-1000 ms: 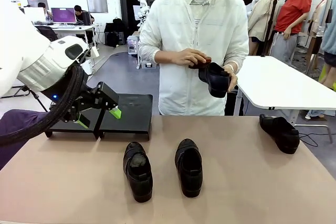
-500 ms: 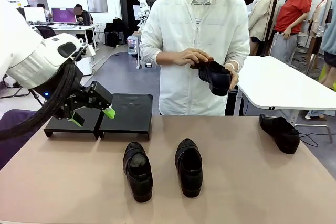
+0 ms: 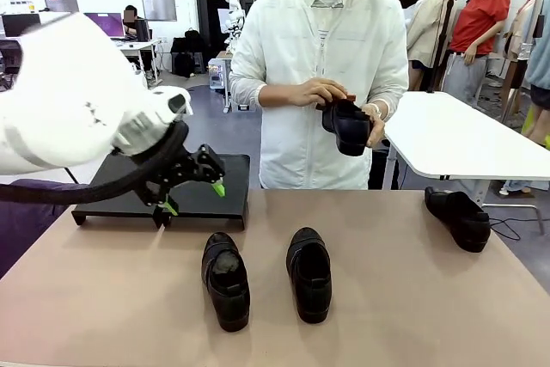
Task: Organize the shoes by placing them on the stand.
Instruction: Place the Shoe from the middle of the table onto the Shoes Stand.
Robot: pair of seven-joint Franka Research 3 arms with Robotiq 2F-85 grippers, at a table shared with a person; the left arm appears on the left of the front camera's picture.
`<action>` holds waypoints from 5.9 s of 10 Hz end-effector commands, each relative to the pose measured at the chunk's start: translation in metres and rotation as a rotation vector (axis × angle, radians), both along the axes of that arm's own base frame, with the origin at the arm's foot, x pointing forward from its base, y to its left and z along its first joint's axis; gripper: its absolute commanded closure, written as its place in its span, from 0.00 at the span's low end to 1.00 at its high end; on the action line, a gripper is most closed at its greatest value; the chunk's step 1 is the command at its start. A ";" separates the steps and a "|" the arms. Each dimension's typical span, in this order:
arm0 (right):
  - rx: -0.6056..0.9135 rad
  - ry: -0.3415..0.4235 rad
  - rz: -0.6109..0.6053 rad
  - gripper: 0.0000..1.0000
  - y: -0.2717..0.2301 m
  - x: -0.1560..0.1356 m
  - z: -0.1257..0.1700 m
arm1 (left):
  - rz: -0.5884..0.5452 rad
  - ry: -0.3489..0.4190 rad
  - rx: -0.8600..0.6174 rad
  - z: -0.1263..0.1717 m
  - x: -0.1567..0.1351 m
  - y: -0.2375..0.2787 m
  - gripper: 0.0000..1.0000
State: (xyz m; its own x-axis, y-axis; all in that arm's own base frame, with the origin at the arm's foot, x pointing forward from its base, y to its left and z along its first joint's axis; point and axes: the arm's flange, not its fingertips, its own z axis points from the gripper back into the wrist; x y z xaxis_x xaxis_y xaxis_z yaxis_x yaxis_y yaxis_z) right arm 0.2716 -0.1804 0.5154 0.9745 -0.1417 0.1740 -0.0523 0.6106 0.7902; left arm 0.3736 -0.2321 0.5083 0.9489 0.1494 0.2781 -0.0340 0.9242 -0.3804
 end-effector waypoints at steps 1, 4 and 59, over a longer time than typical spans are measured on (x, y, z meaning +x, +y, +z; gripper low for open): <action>-0.011 -0.008 0.012 0.00 -0.002 -0.003 0.000 | 0.061 0.077 -0.008 -0.025 0.025 -0.024 0.00; -0.011 -0.008 0.012 0.00 -0.002 -0.003 0.000 | 0.073 0.205 0.031 -0.083 0.048 -0.052 0.00; -0.011 -0.008 0.012 0.00 -0.002 -0.003 0.000 | -0.129 -0.262 0.388 0.054 0.152 0.041 1.00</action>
State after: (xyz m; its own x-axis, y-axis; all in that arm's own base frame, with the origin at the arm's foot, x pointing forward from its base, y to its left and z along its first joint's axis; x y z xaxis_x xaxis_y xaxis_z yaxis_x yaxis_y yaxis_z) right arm 0.2713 -0.1805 0.5151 0.9745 -0.1426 0.1731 -0.0510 0.6106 0.7903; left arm 0.5338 -0.1921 0.5529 0.8699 -0.1245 0.4773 0.1363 0.9906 0.0099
